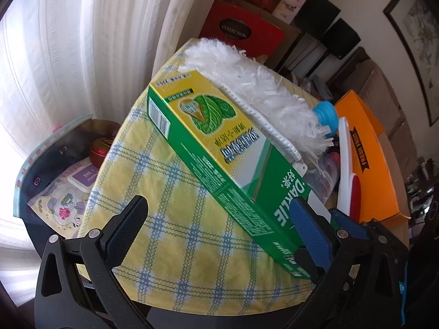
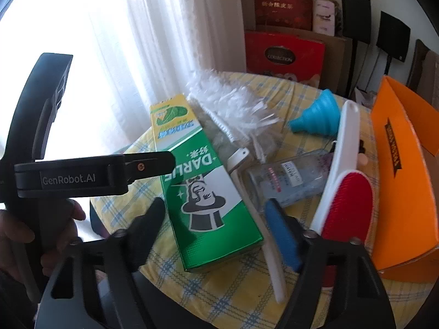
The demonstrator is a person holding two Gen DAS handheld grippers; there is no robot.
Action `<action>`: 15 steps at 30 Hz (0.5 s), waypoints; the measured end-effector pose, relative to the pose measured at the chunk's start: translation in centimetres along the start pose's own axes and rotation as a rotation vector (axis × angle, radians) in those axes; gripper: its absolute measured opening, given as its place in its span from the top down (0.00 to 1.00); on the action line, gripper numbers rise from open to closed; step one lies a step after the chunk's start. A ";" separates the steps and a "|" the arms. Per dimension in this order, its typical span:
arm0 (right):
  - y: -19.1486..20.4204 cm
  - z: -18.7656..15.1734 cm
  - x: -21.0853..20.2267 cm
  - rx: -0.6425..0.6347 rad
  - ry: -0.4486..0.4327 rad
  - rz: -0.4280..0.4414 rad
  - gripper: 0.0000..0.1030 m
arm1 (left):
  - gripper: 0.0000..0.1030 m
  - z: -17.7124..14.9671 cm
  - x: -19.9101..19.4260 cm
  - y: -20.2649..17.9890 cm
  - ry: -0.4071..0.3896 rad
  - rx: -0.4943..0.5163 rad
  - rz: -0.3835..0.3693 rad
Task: Organize objects
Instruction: 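Grasp the green DARLIE toothpaste box with the right tool and lift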
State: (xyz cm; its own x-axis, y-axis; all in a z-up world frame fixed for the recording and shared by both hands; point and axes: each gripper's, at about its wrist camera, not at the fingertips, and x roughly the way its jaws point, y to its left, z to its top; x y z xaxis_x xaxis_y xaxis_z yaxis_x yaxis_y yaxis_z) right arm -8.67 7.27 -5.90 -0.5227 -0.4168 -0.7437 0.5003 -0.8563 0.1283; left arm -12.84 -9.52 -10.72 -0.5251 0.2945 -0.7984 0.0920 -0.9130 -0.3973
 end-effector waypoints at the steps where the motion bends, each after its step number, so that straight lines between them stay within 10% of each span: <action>1: 0.2 -0.1 0.0 -0.004 -0.001 0.003 0.34 | 0.00 -0.1 0.1 -0.1 0.003 0.000 -0.007; 8: 1.5 -0.4 -0.3 -0.032 0.014 0.081 0.50 | 0.00 -0.6 0.2 -0.3 0.023 -0.005 -0.047; 15: 1.9 -0.5 0.3 -0.006 0.024 0.098 0.41 | 0.00 -1.0 0.3 -0.3 0.045 -0.010 -0.056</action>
State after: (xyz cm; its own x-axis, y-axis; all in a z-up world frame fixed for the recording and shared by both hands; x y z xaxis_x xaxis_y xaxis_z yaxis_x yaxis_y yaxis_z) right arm -7.57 5.64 -6.19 -0.4542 -0.4907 -0.7436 0.5521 -0.8101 0.1974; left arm -12.19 -8.88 -11.31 -0.4912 0.3577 -0.7942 0.0717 -0.8921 -0.4461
